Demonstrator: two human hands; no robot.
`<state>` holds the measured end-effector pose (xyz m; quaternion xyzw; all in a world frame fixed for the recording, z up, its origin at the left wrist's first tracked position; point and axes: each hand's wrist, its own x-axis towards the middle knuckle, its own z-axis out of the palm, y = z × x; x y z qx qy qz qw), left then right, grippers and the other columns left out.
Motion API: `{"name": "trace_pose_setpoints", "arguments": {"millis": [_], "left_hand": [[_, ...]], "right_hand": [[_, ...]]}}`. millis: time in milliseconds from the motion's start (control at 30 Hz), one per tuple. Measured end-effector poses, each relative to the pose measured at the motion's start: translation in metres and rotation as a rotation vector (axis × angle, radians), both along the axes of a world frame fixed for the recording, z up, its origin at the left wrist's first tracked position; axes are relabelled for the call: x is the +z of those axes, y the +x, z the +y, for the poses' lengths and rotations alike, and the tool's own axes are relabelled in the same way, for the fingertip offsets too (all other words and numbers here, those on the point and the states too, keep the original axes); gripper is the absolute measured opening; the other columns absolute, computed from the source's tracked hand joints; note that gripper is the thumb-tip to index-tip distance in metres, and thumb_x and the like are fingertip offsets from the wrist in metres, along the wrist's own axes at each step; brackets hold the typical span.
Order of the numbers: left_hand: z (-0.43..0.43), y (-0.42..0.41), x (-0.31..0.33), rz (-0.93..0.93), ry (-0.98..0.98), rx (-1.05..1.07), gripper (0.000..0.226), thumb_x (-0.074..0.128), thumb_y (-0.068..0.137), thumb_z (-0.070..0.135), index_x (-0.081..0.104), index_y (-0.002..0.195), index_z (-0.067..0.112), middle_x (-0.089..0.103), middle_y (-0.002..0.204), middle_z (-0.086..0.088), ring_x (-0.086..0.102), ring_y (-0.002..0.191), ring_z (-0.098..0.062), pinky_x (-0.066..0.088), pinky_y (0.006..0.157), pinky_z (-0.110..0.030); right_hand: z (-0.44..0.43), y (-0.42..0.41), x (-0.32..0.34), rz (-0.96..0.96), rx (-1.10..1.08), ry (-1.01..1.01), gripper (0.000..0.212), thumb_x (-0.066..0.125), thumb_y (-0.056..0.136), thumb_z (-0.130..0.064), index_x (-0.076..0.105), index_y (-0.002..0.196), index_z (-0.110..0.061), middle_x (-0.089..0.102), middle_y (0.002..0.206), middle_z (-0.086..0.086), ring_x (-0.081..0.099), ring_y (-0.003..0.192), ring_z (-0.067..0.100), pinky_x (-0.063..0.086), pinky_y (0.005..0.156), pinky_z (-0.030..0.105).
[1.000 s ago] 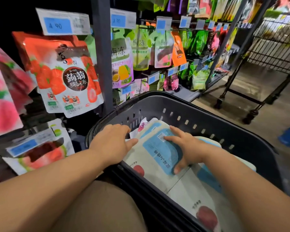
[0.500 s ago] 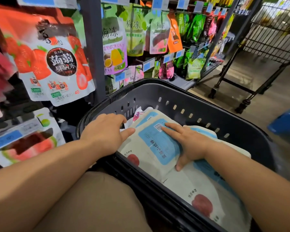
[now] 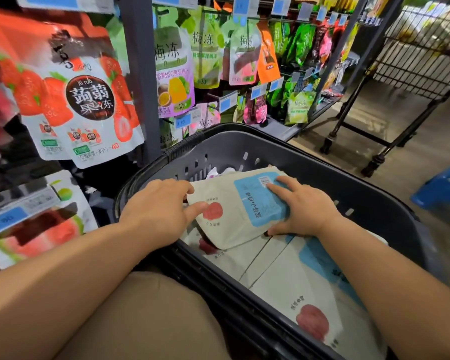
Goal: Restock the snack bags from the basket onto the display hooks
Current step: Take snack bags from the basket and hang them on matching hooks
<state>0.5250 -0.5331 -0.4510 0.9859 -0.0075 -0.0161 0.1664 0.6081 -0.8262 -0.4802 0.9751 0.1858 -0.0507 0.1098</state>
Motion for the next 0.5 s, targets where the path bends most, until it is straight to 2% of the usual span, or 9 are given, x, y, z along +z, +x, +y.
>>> {"name": "trace_pose_setpoints", "arguments": {"millis": [67,167,267,367,500], "left_hand": [[0.000,0.000,0.000,0.002,0.008,-0.001,0.053,0.039,0.092,0.067,0.051,0.130,0.032,0.057,0.124,0.009,0.045,0.121,-0.017,0.043,0.091,-0.037],[-0.001,-0.001,0.001,-0.005,0.009,0.001,0.053,0.038,0.093,0.066,0.049,0.132,0.033,0.056,0.124,0.010,0.044,0.123,-0.016,0.042,0.092,-0.036],[-0.001,-0.002,0.001,-0.014,-0.006,0.004,0.052,0.040,0.093,0.065,0.050,0.132,0.032,0.056,0.123,0.011,0.043,0.122,-0.015,0.041,0.092,-0.035],[0.000,-0.003,0.001,-0.027,-0.024,0.008,0.052,0.040,0.092,0.065,0.050,0.132,0.033,0.057,0.123,0.012,0.043,0.123,-0.015,0.041,0.093,-0.034],[0.000,-0.003,0.002,-0.035,-0.041,0.009,0.054,0.039,0.092,0.066,0.048,0.134,0.033,0.056,0.124,0.013,0.042,0.124,-0.013,0.041,0.097,-0.034]], "right_hand": [[-0.001,-0.002,-0.002,-0.060,0.032,-0.068,0.118,0.051,0.060,-0.094,0.011,0.156,-0.039,0.014,0.161,-0.009,0.033,0.137,0.026,0.032,0.113,0.041],[0.001,-0.003,-0.010,-0.114,0.172,-0.090,0.117,0.039,0.059,-0.095,0.016,0.157,-0.035,0.019,0.163,-0.002,0.010,0.151,0.031,0.005,0.121,0.047],[0.004,-0.001,-0.018,-0.057,0.345,-0.085,0.098,0.034,0.068,-0.087,0.023,0.154,-0.040,0.026,0.162,-0.001,0.015,0.152,0.028,-0.004,0.118,0.049],[0.002,0.000,-0.022,-0.042,0.401,-0.091,0.082,0.031,0.079,-0.081,0.028,0.152,-0.044,0.029,0.161,-0.003,0.022,0.150,0.026,-0.001,0.117,0.052],[-0.002,0.003,-0.027,-0.130,0.477,-0.033,0.063,0.024,0.094,-0.073,0.044,0.145,-0.042,0.046,0.152,-0.004,0.042,0.141,0.028,0.024,0.114,0.057]]}}
